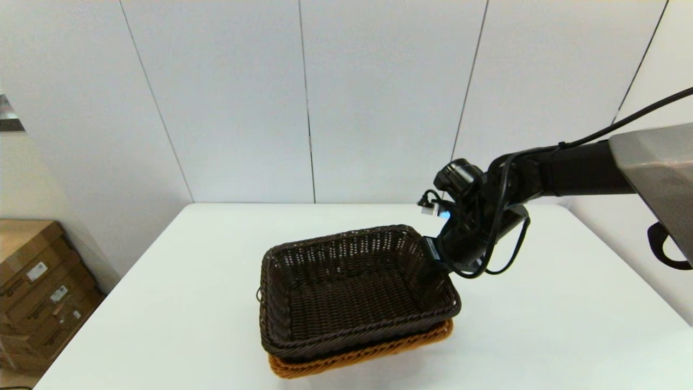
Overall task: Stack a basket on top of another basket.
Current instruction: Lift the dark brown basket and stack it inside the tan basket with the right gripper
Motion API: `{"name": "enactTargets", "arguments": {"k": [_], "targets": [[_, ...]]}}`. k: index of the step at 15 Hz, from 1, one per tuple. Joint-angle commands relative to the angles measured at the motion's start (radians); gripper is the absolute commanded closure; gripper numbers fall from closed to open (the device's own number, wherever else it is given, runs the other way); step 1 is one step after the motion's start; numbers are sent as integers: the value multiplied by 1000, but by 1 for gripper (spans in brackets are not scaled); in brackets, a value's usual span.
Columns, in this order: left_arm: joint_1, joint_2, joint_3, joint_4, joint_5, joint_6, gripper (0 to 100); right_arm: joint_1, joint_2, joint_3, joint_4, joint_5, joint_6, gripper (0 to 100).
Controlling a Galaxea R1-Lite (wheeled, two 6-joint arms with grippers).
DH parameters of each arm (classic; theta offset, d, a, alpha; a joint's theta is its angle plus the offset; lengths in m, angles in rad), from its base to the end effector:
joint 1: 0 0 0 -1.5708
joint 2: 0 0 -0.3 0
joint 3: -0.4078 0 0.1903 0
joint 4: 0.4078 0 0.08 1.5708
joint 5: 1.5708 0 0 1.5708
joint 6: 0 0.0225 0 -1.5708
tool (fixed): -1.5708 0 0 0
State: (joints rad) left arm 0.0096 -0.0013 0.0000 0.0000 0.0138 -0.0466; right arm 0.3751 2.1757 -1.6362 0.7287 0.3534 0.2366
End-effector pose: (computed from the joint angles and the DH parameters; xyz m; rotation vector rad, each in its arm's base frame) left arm -0.0229 0.0001 0.0754 -0.0466 -0.0018 0.0234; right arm 0.3595 0.1499 0.1253 0.1803 1.3605 0.4703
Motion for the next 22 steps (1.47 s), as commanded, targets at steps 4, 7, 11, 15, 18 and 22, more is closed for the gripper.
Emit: {"name": "enactTargets", "arguments": {"k": [4, 7, 11, 15, 18, 22], "targets": [[1, 0, 2, 0, 0, -1, 0, -1, -7, -5, 1, 2, 1, 100], [1, 0, 2, 0, 2, -1, 0, -7, -19, -5, 3, 2, 4, 100], [1, 0, 2, 0, 2, -1, 0, -10, -17, -1, 5, 2, 3, 100], [1, 0, 2, 0, 2, -1, 0, -8, -17, 1, 5, 4, 3, 100], [1, 0, 2, 0, 2, -1, 0, -8, -19, 2, 5, 2, 3, 100], [1, 0, 2, 0, 2, -1, 0, -8, -21, 1, 3, 2, 1, 100]]}}
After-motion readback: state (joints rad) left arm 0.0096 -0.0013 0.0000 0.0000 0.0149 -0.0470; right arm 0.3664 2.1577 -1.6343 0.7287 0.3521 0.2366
